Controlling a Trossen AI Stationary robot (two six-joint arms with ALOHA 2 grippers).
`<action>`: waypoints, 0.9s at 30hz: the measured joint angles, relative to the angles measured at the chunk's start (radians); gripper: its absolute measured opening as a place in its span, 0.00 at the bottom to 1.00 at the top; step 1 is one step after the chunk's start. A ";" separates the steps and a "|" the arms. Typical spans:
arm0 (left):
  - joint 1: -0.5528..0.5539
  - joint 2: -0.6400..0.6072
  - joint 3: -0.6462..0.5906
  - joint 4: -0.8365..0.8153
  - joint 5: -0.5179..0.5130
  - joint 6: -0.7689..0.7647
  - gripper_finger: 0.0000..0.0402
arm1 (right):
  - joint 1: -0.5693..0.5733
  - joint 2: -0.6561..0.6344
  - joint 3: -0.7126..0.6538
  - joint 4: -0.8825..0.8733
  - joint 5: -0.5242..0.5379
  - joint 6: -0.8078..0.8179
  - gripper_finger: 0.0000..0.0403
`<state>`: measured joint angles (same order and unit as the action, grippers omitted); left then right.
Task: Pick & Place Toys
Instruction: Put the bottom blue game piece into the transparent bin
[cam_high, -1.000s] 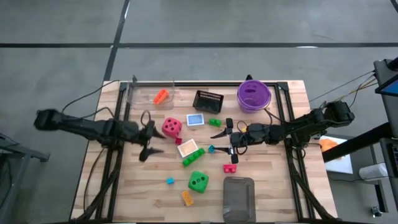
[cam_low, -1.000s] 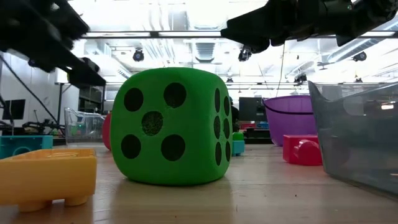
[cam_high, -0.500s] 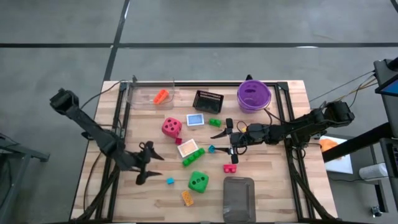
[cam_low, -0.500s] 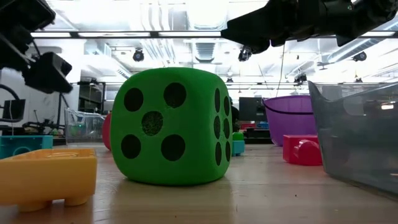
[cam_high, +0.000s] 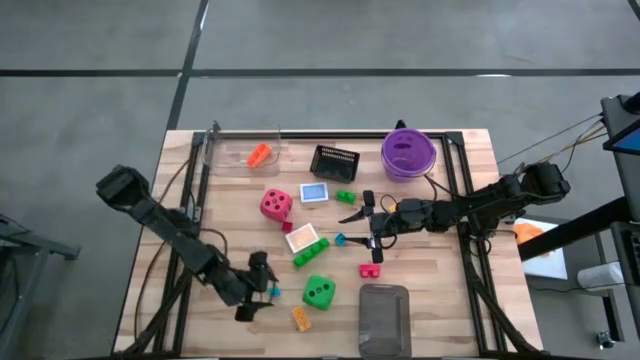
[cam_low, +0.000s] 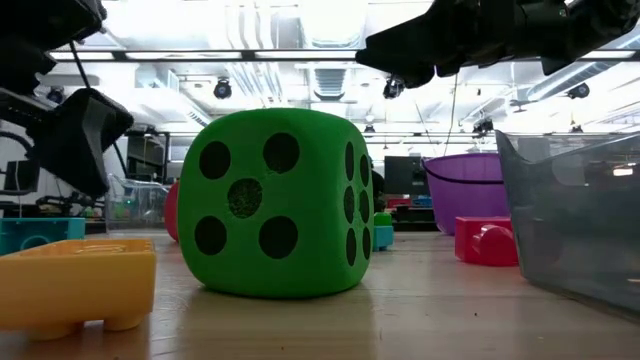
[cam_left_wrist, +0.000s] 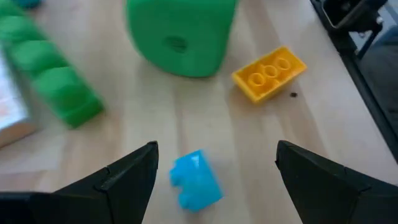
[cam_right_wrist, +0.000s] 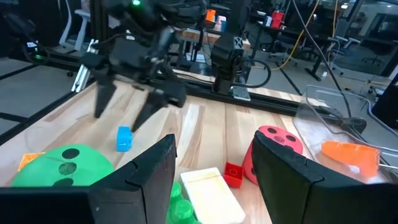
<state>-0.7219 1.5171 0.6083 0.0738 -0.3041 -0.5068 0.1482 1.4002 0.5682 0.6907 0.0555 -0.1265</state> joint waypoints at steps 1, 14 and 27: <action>0.000 0.025 0.021 -0.018 0.006 0.000 0.82 | 0.000 0.000 0.000 -0.002 0.000 0.000 0.50; 0.005 0.183 0.182 -0.336 -0.020 -0.097 0.82 | 0.000 0.000 0.000 -0.011 0.000 0.000 0.50; 0.006 0.178 0.182 -0.338 -0.047 -0.115 0.61 | 0.000 0.000 0.000 -0.011 0.000 0.005 0.50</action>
<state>-0.7162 1.6947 0.7898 -0.2638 -0.3511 -0.6220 0.1484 1.4002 0.5678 0.6792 0.0555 -0.1219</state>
